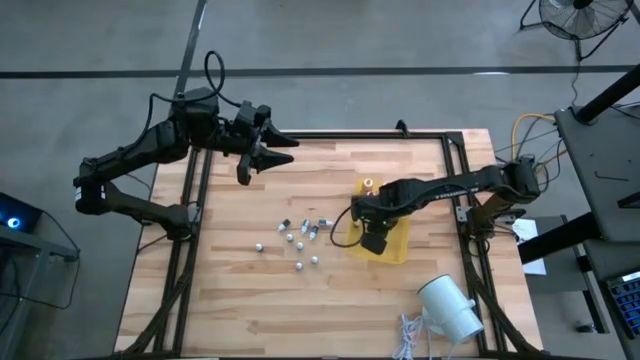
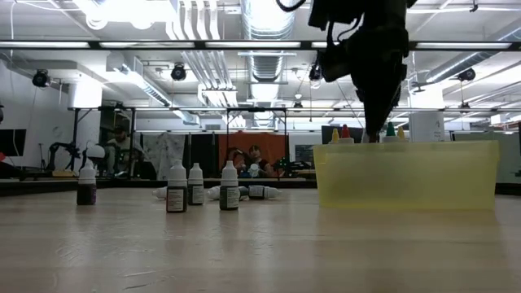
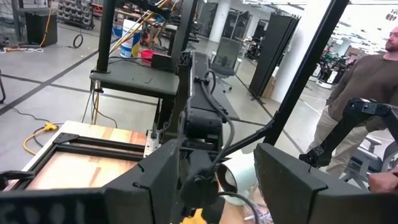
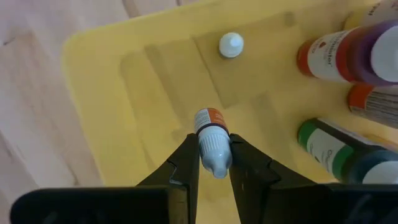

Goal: Pick & Place food coloring
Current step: Put the small orange food coloring bottle into the yellow bin

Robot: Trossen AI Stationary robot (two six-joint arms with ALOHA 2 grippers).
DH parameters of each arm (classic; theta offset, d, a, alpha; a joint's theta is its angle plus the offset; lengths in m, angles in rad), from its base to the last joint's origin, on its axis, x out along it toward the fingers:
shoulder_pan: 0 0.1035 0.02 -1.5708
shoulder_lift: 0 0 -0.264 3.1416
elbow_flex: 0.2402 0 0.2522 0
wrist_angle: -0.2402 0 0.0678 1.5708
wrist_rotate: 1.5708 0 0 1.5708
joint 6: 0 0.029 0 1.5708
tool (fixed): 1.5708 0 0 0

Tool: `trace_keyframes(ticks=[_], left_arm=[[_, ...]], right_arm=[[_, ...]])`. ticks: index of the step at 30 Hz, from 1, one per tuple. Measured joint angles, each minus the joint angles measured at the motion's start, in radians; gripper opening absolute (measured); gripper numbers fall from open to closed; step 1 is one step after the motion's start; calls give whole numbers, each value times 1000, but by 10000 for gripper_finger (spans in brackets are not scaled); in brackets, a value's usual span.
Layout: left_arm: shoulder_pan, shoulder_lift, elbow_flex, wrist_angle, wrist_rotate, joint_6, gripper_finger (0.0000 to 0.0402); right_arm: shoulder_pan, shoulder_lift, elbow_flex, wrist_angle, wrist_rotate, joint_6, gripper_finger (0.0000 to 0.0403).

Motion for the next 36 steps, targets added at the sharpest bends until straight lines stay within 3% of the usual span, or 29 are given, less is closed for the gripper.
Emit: trace_keyframes(ticks=[13, 25, 36], left_arm=[[1, 0, -1, -5, 0, 0, 181], [0, 4, -1, -5, 0, 0, 181], [0, 39, -1, -12, 0, 2, 181]], right_arm=[[-111, 0, -54, 65, -47, -10, 59], [-106, 0, -65, 80, -93, -43, 59], [-104, 0, -63, -3, -67, -109, 59]])
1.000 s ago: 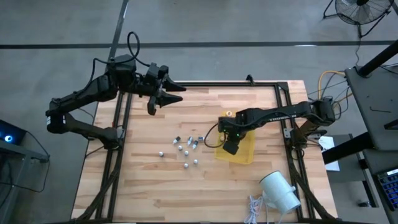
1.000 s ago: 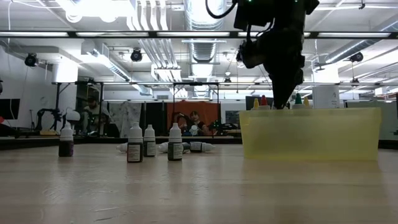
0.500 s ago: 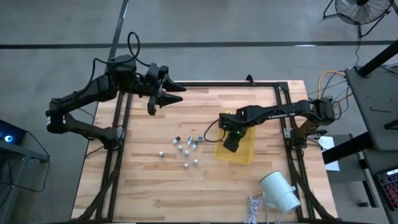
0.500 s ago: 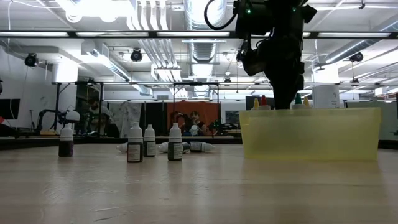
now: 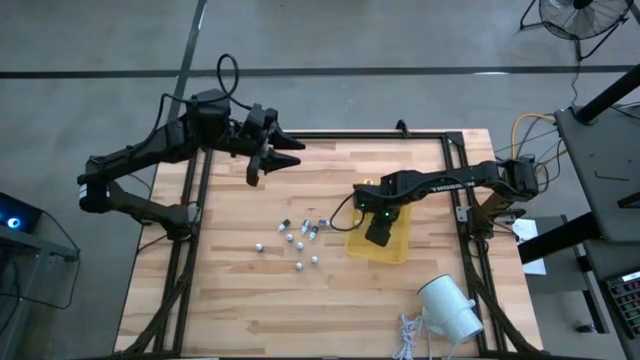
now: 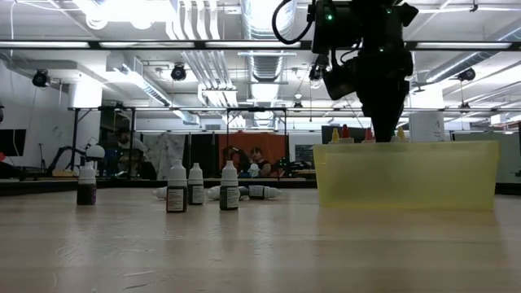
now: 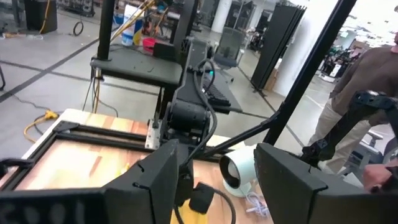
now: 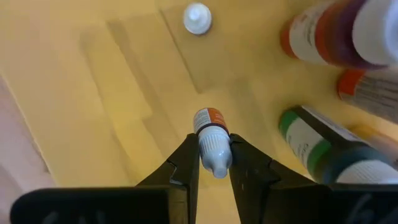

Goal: Pick & Place food coloring
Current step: Put the small orange food coloring bottle into the yellow bin

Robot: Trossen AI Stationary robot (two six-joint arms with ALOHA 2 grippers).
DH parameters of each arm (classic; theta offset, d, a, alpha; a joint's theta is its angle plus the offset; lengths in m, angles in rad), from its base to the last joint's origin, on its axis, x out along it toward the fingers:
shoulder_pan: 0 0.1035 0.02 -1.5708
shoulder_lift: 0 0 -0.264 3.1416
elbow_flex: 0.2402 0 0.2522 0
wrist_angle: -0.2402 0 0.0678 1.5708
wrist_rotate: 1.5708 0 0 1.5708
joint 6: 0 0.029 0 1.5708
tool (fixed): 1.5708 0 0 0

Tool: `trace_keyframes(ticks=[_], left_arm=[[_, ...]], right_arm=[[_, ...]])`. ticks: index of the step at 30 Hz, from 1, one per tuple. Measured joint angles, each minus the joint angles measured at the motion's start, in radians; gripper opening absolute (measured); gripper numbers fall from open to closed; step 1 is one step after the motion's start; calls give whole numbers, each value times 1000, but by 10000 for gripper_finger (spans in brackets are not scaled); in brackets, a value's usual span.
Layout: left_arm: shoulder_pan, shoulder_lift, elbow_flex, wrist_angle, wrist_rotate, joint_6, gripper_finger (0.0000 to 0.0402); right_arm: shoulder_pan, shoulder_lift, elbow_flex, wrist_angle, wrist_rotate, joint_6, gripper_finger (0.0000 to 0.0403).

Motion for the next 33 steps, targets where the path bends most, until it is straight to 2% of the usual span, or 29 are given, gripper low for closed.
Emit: trace_keyframes(ticks=[5, 9, 12, 18, 26, 31, 33], left_arm=[[0, 1, 0, 2, 0, -5, 181], [0, 1, 0, 2, 0, -2, 181], [0, 0, 0, 2, 0, -1, 181], [0, 0, 0, 2, 0, 3, 181], [1, 0, 0, 1, 0, 8, 181], [1, 0, 0, -1, 1, 4, 181], [1, 0, 0, -3, 1, 3, 181]], right_arm=[[-2, -2, 23, -55, -5, 19, 59], [0, -4, 108, -117, -6, 8, 59], [2, -4, 195, -134, -6, -69, 59], [8, -2, 324, -146, -13, -449, 59], [8, -1, 329, -167, -13, -1111, 59], [15, 0, 295, -167, 9, -1306, 59], [21, 0, 284, -164, 53, -1355, 59]])
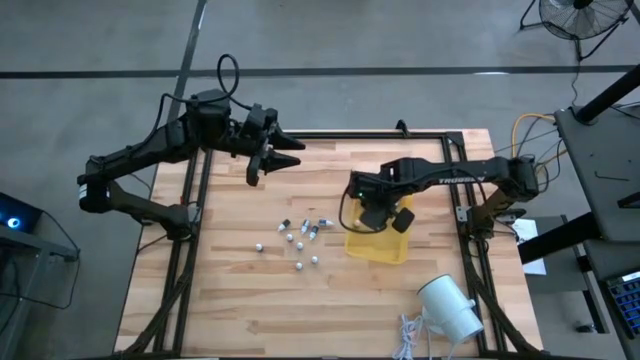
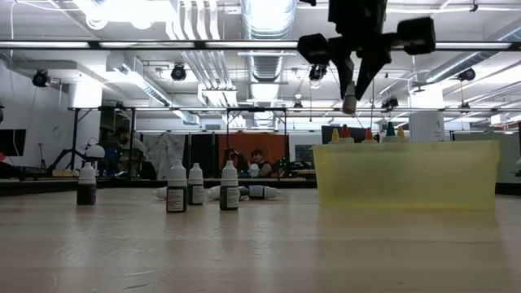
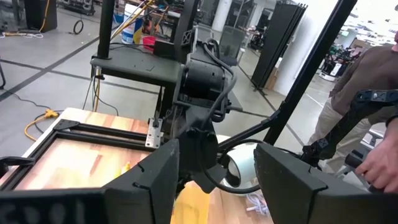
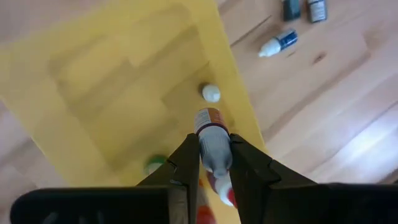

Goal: Pick & Place food coloring
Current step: Put the small orange food coloring bottle into the yellow bin

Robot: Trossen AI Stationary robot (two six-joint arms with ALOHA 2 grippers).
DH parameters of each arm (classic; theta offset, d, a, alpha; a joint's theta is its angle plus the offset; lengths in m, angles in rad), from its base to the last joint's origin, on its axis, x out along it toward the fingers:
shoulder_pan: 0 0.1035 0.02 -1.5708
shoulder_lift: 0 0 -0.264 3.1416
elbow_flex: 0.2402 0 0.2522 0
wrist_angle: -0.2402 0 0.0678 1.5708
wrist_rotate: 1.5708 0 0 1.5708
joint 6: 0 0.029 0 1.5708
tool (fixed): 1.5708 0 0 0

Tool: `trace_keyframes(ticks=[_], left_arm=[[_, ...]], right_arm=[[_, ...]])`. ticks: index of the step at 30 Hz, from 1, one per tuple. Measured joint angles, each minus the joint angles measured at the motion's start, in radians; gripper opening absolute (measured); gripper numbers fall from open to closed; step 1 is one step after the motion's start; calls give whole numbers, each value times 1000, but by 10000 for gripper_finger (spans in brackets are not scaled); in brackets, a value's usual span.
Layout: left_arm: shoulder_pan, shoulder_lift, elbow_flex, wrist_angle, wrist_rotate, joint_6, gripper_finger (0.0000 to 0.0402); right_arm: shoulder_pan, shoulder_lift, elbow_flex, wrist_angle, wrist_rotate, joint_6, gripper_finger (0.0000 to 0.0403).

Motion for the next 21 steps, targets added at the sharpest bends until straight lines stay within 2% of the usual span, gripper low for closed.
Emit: trace_keyframes(ticks=[4, 21], left_arm=[[0, 0, 0, -1, 0, 0, 181], [0, 0, 0, 3, 0, 1, 181]], right_arm=[[8, 0, -34, 21, 25, -70, 59], [8, 0, -190, 172, 26, -67, 59]])
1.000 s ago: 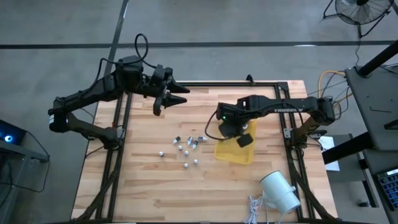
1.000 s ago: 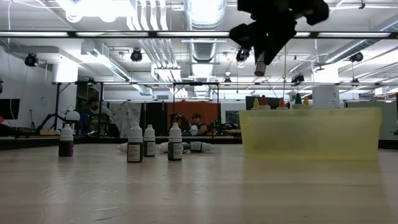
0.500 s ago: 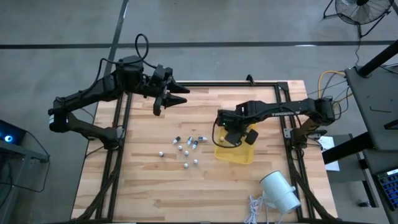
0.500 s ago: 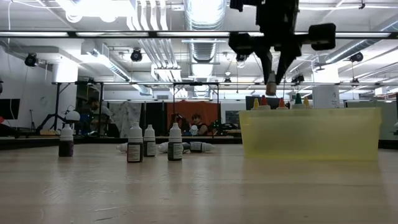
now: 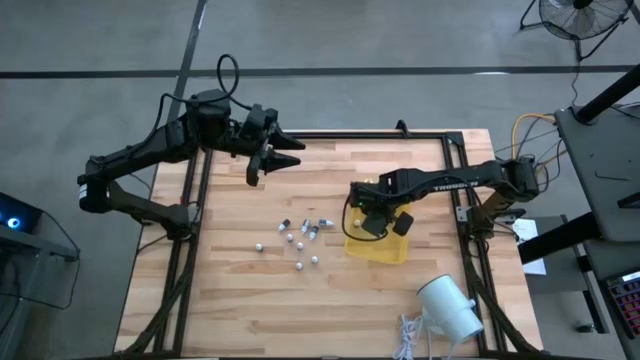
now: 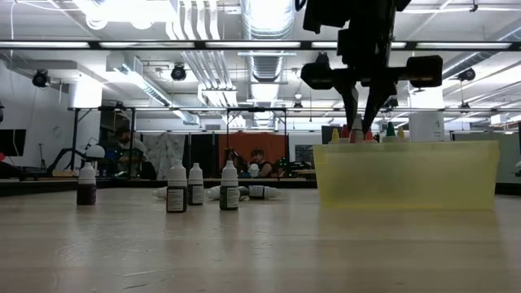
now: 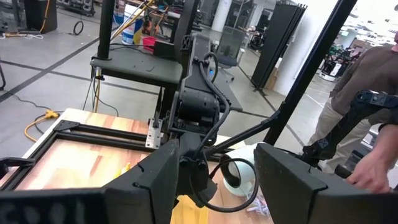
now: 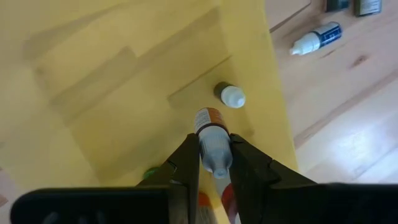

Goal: Pick & Place food coloring
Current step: Put the small orange food coloring bottle into the yellow bin

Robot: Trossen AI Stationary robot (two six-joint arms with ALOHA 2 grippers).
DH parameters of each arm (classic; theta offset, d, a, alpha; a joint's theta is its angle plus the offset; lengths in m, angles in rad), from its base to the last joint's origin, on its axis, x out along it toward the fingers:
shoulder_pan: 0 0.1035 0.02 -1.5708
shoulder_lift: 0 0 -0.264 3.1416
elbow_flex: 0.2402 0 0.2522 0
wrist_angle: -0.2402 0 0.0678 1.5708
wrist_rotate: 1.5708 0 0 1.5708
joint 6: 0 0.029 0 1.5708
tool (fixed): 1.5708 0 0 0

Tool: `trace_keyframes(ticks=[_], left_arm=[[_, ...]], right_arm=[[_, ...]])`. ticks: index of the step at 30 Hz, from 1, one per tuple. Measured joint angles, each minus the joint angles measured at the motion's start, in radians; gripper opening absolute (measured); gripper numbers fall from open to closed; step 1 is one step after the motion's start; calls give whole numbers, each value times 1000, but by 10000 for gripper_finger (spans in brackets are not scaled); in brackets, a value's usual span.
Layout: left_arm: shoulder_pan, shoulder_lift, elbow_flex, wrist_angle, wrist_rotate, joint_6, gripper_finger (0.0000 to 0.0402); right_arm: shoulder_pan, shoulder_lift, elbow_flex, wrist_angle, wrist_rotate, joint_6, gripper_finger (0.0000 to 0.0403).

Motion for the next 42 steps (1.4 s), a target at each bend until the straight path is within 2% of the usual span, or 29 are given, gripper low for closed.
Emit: trace_keyframes(ticks=[7, 12, 18, 42], left_arm=[[-1, 0, 0, 0, 0, -1, 181], [-1, 0, 0, -5, 0, -2, 181], [0, 0, 0, -11, 0, -3, 181], [0, 0, 0, -24, 0, -10, 181]], right_arm=[[2, 65, -12, 22, 1, 1, 59], [4, 141, 3, 28, 58, 48, 59], [5, 192, 4, 64, 59, 72, 59], [6, 217, -10, 66, 43, 181, 67]])
